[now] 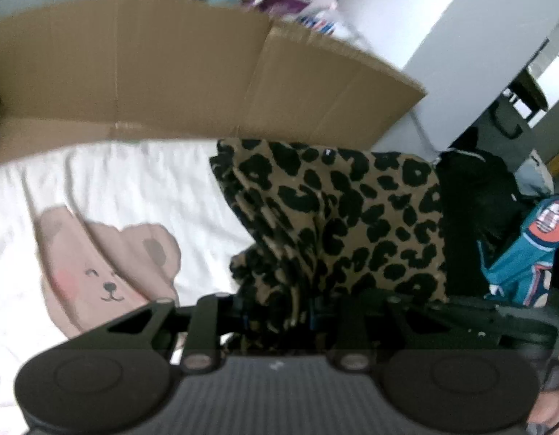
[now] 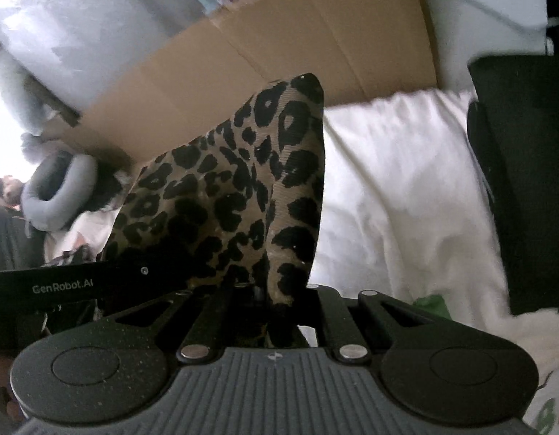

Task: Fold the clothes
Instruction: 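Lift the gathered skirt up off the sheet with both grippers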

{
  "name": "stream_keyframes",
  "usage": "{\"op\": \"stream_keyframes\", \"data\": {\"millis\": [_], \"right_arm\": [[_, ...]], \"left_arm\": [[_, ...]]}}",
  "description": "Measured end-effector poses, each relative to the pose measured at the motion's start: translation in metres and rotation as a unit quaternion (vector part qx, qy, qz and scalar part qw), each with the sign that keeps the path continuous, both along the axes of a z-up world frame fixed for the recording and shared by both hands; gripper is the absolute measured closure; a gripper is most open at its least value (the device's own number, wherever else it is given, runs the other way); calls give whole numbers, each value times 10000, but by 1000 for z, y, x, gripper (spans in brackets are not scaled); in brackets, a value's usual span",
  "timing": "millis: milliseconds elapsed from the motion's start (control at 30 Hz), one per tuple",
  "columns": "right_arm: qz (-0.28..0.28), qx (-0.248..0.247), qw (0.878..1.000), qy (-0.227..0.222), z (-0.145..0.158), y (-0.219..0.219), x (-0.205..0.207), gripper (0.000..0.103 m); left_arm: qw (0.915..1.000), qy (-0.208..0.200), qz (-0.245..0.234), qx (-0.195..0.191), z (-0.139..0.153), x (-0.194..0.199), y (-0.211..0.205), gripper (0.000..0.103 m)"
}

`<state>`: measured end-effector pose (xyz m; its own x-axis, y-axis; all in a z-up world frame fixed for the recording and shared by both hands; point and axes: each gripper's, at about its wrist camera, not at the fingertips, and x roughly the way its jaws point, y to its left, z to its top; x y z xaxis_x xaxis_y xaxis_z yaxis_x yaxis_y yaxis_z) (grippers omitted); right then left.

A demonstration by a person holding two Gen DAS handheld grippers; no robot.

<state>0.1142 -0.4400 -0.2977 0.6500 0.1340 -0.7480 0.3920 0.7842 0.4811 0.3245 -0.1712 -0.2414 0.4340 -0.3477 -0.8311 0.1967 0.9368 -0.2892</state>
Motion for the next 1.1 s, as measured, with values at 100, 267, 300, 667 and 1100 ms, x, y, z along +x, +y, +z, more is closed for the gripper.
{"op": "stream_keyframes", "data": {"millis": [100, 267, 300, 667, 1100], "right_arm": [[117, -115, 9998, -146, 26, 4, -6, 98], [299, -304, 9984, -366, 69, 14, -15, 98], [339, -343, 9980, -411, 78, 16, -18, 98], [666, -835, 9911, -792, 167, 40, -52, 98], [449, -1403, 9824, -1146, 291, 37, -80, 98]], "left_arm": [[9999, -162, 40, 9, 25, -12, 2, 74], [9991, -376, 187, -53, 65, -33, 9, 74], [9989, -412, 206, -63, 73, -37, 11, 74], [9957, -884, 243, -116, 152, -78, -2, 74], [9864, -1586, 63, -431, 258, -99, -27, 74]]}}
